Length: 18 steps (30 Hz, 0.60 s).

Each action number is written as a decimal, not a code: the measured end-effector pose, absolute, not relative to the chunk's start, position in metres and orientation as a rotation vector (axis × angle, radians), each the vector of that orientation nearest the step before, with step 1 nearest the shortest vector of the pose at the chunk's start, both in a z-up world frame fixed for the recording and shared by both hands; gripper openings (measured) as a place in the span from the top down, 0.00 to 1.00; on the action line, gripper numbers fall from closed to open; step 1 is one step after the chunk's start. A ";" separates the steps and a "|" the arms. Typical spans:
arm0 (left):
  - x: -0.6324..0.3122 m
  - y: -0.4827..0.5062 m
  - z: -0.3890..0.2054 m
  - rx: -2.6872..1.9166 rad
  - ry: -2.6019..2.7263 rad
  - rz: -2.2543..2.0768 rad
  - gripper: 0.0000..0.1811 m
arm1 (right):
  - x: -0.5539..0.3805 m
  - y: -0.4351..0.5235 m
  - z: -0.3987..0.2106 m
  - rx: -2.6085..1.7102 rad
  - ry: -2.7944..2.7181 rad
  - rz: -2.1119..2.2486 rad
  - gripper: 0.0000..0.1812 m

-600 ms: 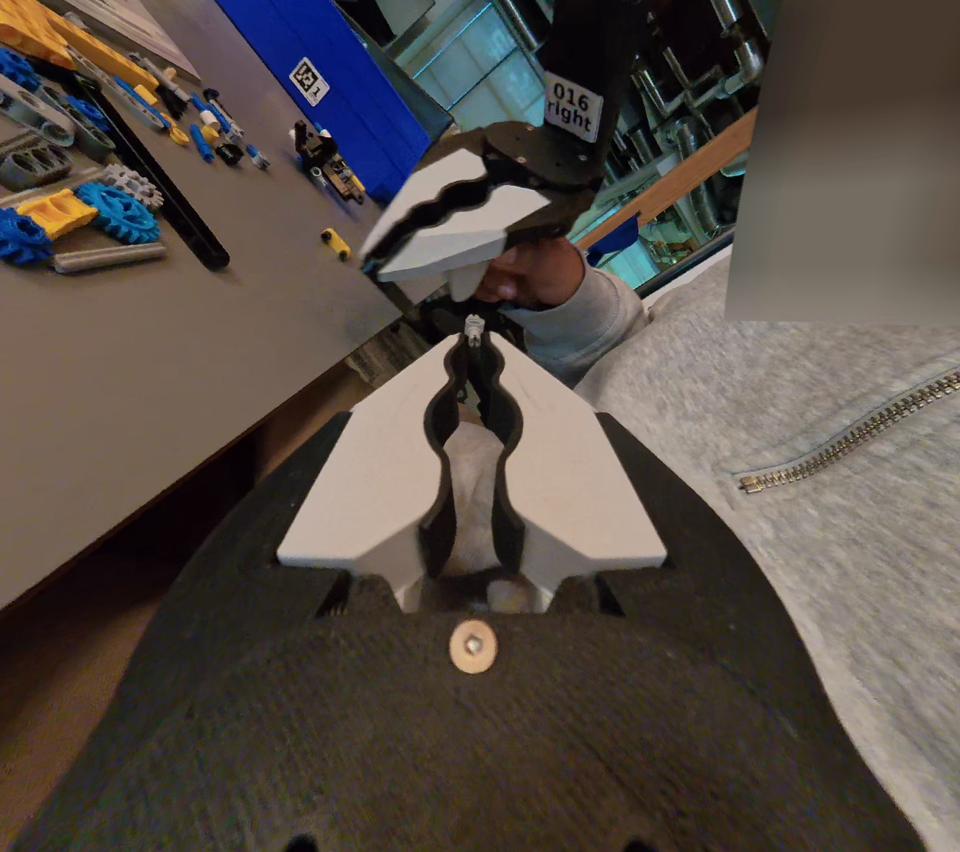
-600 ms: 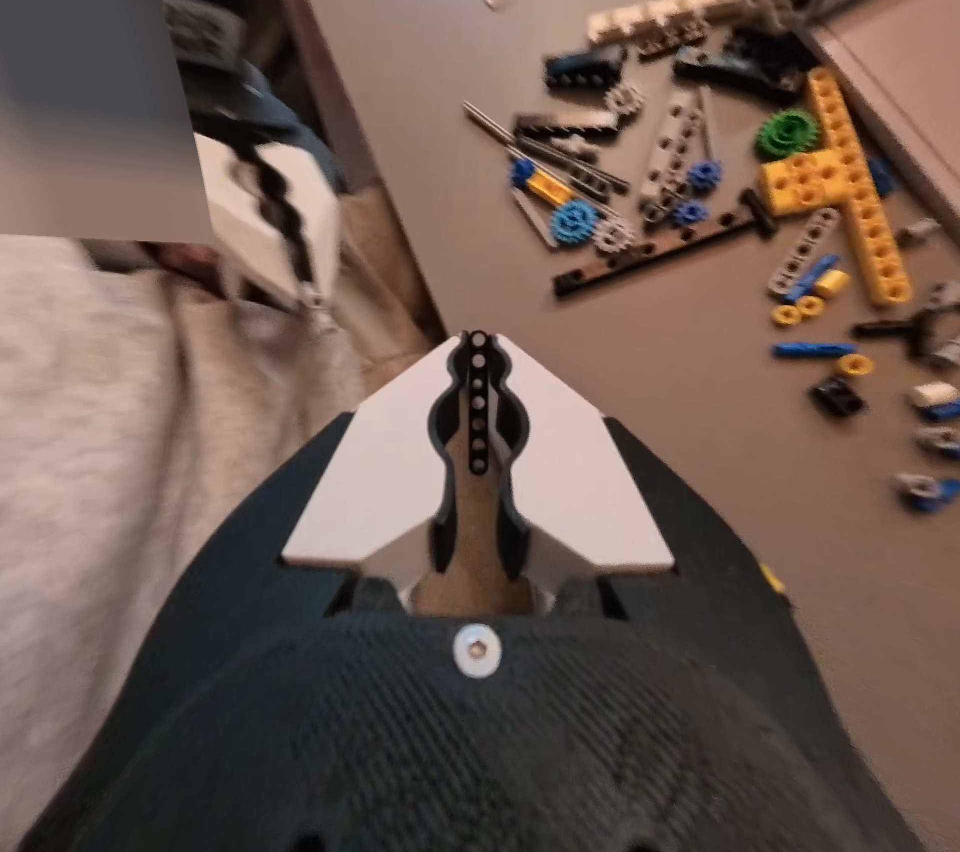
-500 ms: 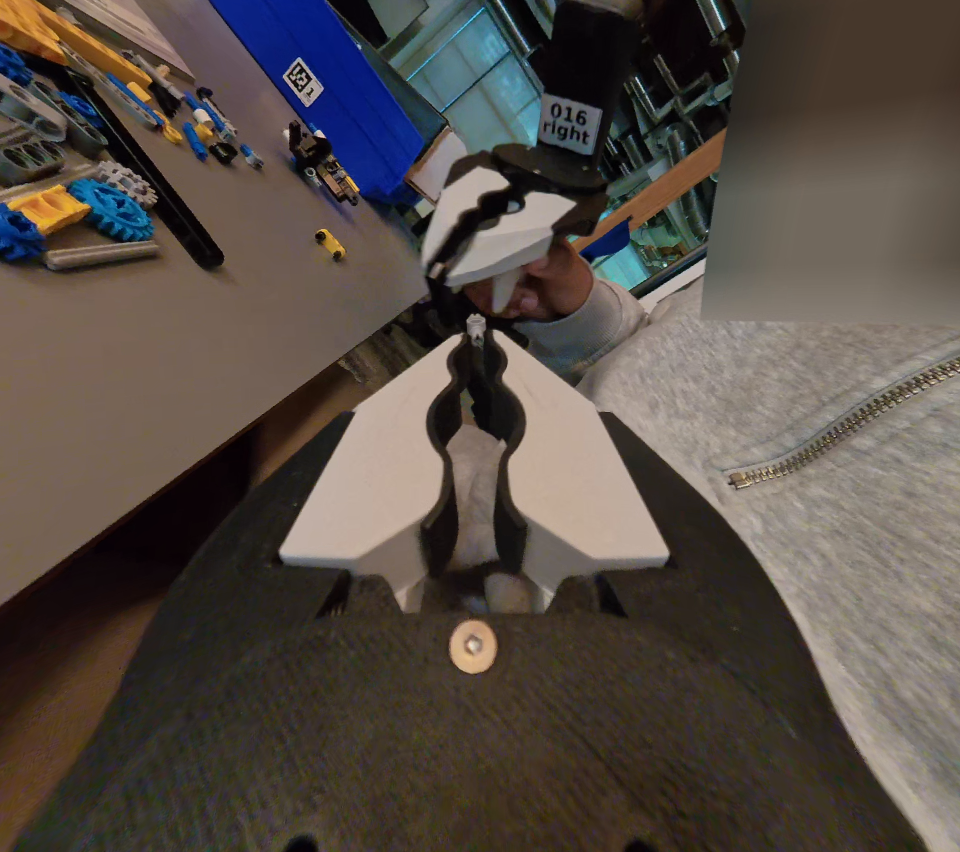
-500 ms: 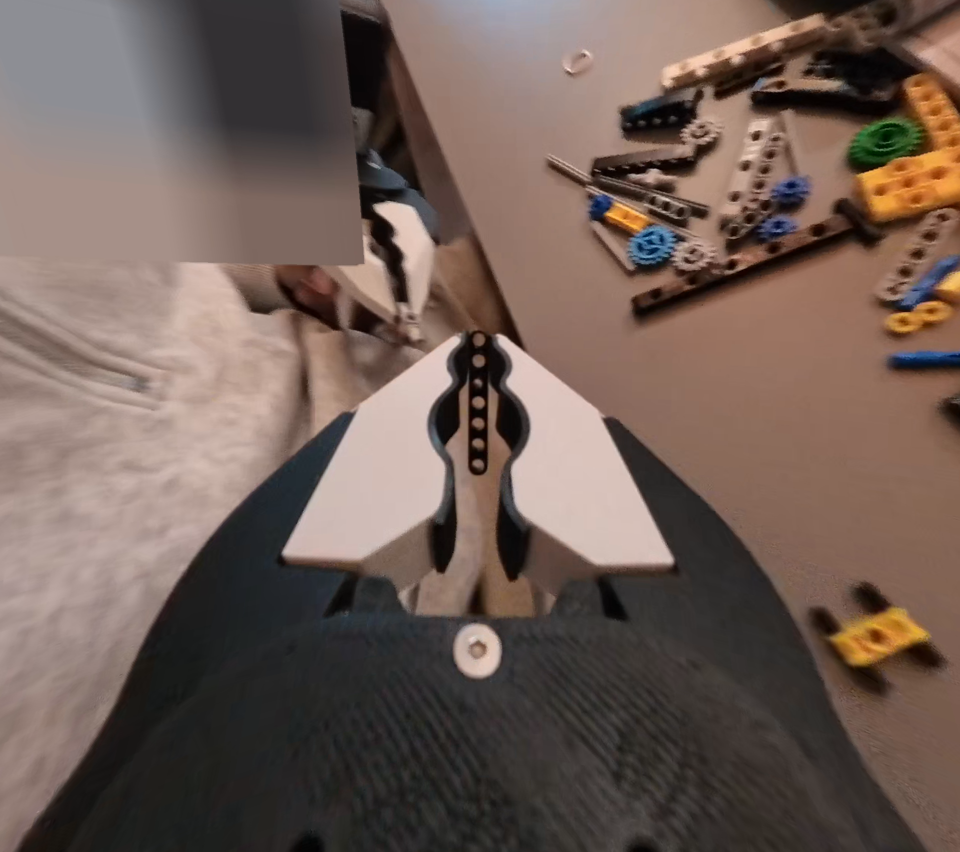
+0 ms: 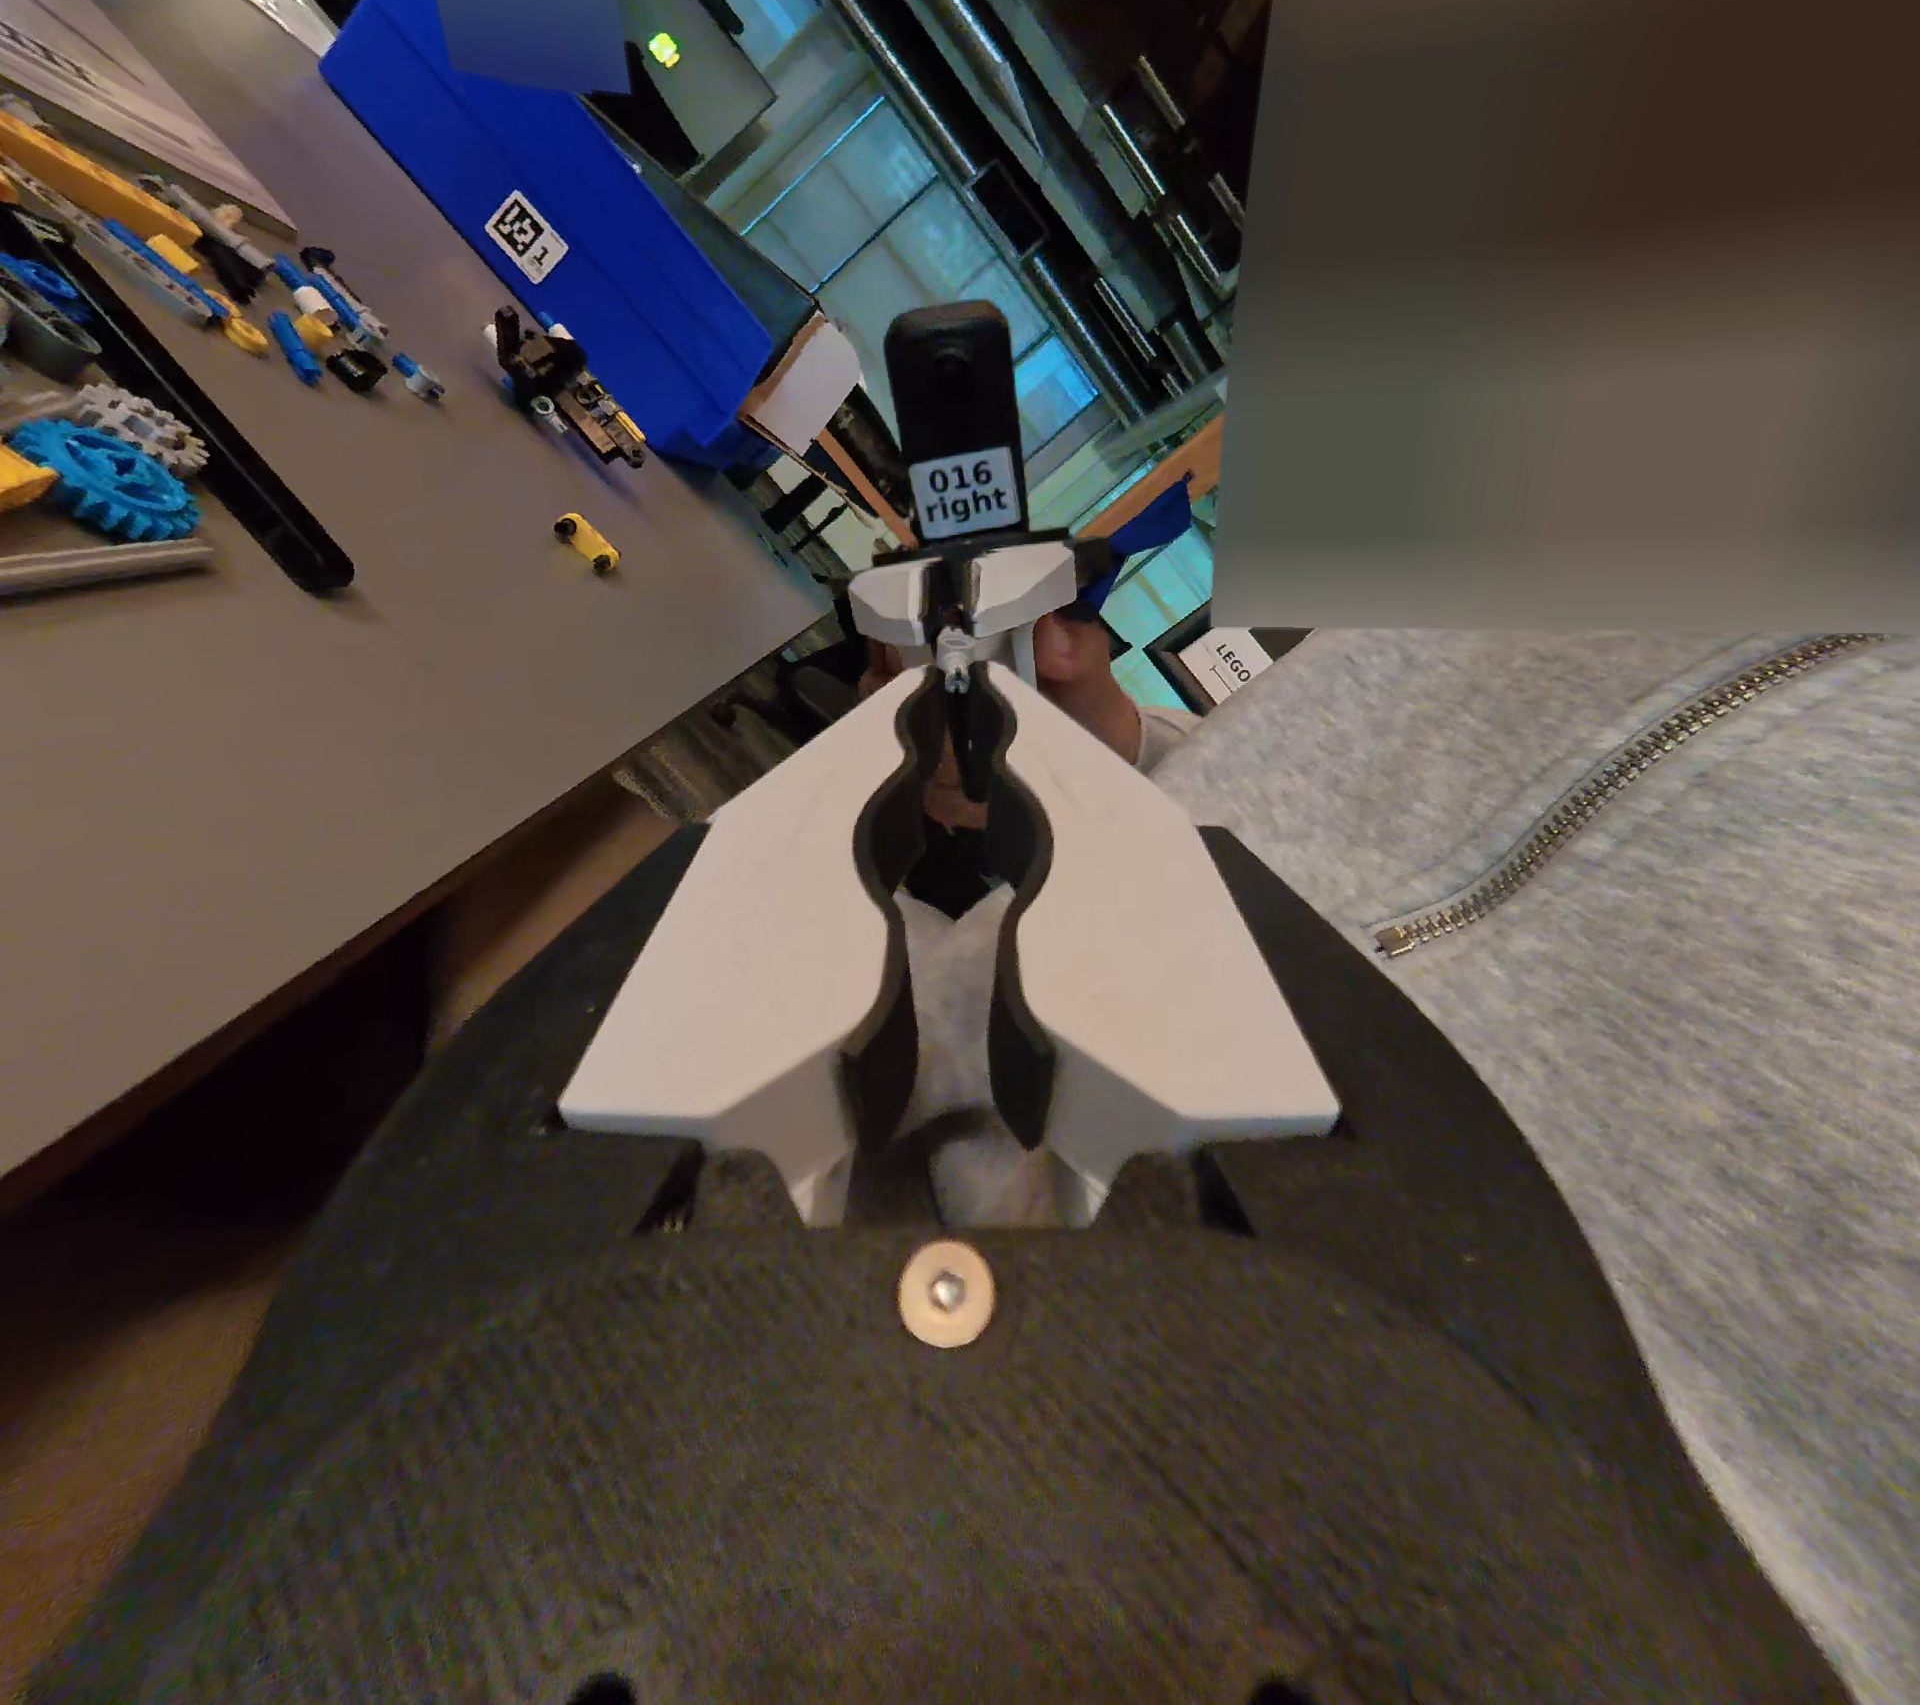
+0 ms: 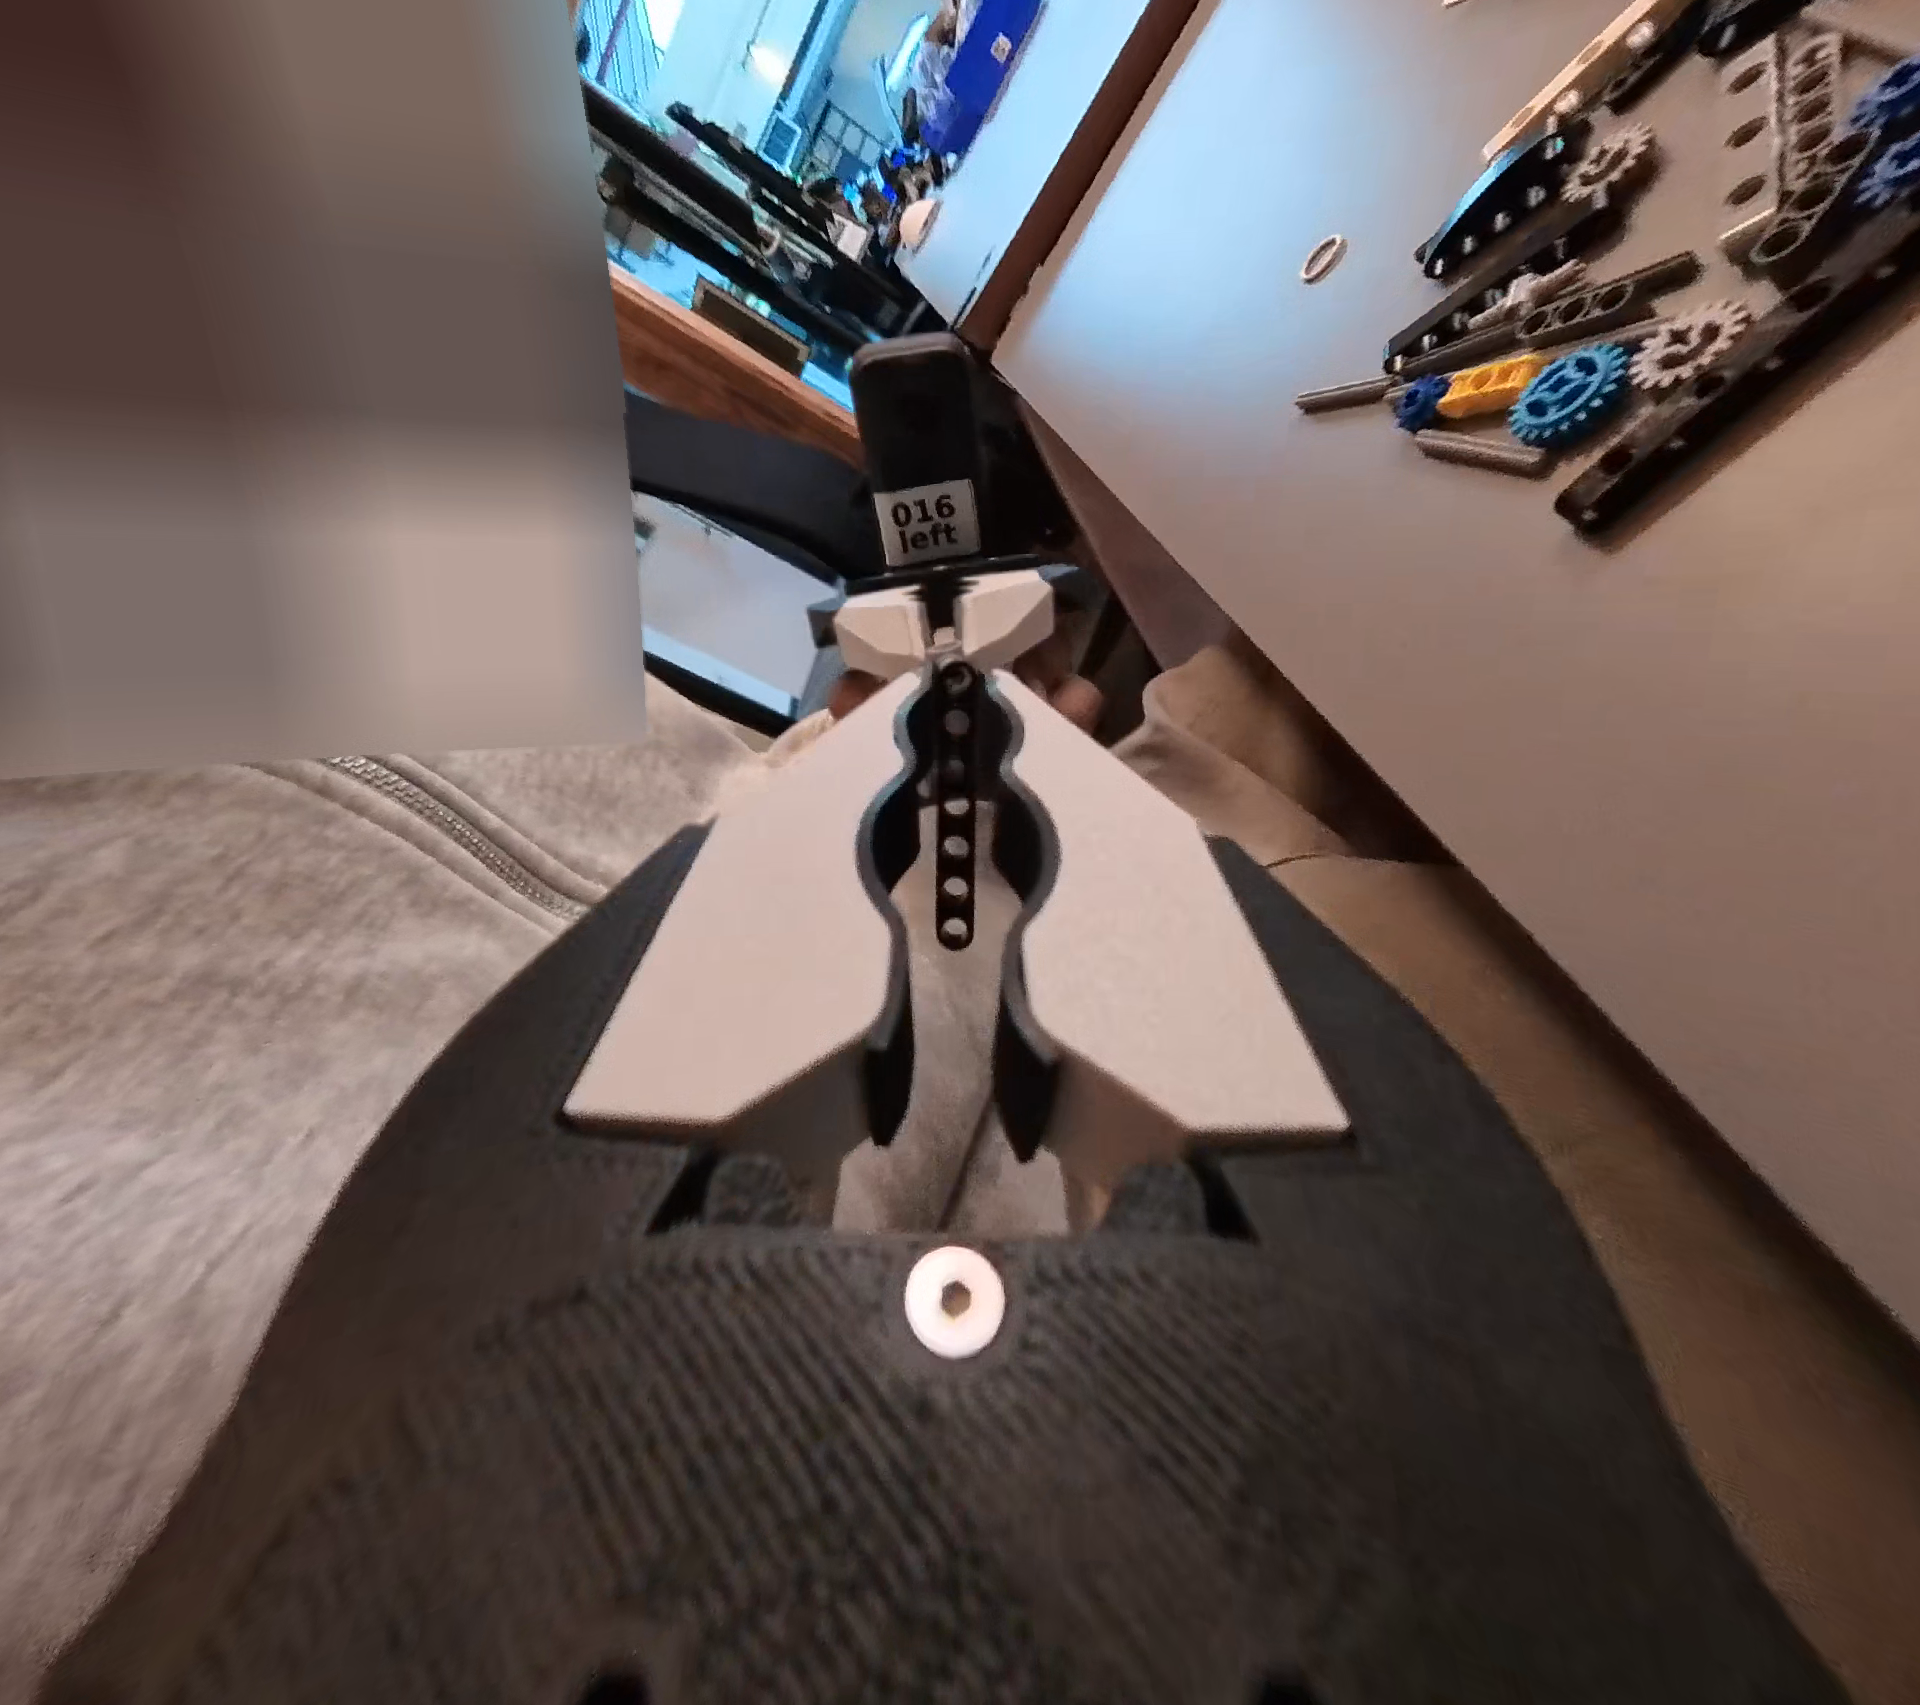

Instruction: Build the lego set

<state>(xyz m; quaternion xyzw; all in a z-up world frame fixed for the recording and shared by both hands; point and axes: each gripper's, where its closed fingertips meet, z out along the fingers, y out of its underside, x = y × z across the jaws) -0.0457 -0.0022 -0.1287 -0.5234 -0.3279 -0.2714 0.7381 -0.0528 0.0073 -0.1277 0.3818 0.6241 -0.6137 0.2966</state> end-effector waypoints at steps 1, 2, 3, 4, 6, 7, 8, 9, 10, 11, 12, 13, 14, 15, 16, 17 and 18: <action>-0.045 -0.002 -0.129 -1.151 -0.717 -0.594 0.99 | -0.052 0.008 -0.127 1.022 1.641 -1.642 0.98; -0.044 -0.001 -0.128 -1.153 -0.714 -0.594 0.99 | -0.052 0.008 -0.127 1.027 1.622 -1.649 0.98; -0.043 -0.001 -0.128 -1.153 -0.711 -0.597 0.99 | -0.051 0.008 -0.126 1.031 1.598 -1.657 0.98; -0.043 0.000 -0.128 -1.151 -0.709 -0.600 0.99 | -0.051 0.009 -0.126 1.034 1.567 -1.667 0.98; -0.041 0.001 -0.128 -1.155 -0.704 -0.609 0.99 | -0.051 0.009 -0.124 1.043 1.483 -1.691 0.98; -0.041 0.001 -0.128 -1.153 -0.704 -0.610 0.99 | -0.051 0.010 -0.124 1.048 1.443 -1.701 0.98; -0.041 0.001 -0.128 -1.151 -0.706 -0.610 0.99 | -0.051 0.010 -0.124 1.054 1.411 -1.705 0.98; -0.042 0.001 -0.128 -1.150 -0.709 -0.609 0.99 | -0.051 0.010 -0.125 1.058 1.385 -1.710 0.98; -0.042 0.001 -0.128 -1.148 -0.711 -0.608 0.99 | -0.051 0.010 -0.125 1.061 1.368 -1.716 0.98; -0.042 0.002 -0.128 -1.147 -0.712 -0.603 0.99 | -0.051 0.011 -0.126 1.062 1.364 -1.721 0.98; -0.042 0.002 -0.128 -1.146 -0.712 -0.600 0.99 | -0.051 0.011 -0.125 1.056 1.364 -1.729 0.98; -0.042 0.002 -0.128 -1.143 -0.713 -0.595 0.99 | -0.050 0.010 -0.125 1.051 1.371 -1.730 0.98; -0.043 0.001 -0.127 -1.140 -0.713 -0.591 0.99 | -0.050 0.010 -0.125 1.048 1.379 -1.732 0.98; -0.043 0.002 -0.127 -1.140 -0.712 -0.588 0.99 | -0.050 0.010 -0.125 1.046 1.383 -1.736 0.98; -0.043 0.002 -0.127 -1.144 -0.712 -0.586 0.99 | -0.050 0.010 -0.124 1.047 1.385 -1.738 0.98; -0.043 0.002 -0.128 -1.147 -0.713 -0.585 0.99 | -0.050 0.011 -0.125 1.048 1.387 -1.737 0.98; -0.043 0.003 -0.128 -1.147 -0.715 -0.586 0.99 | -0.051 0.011 -0.125 1.050 1.386 -1.737 0.98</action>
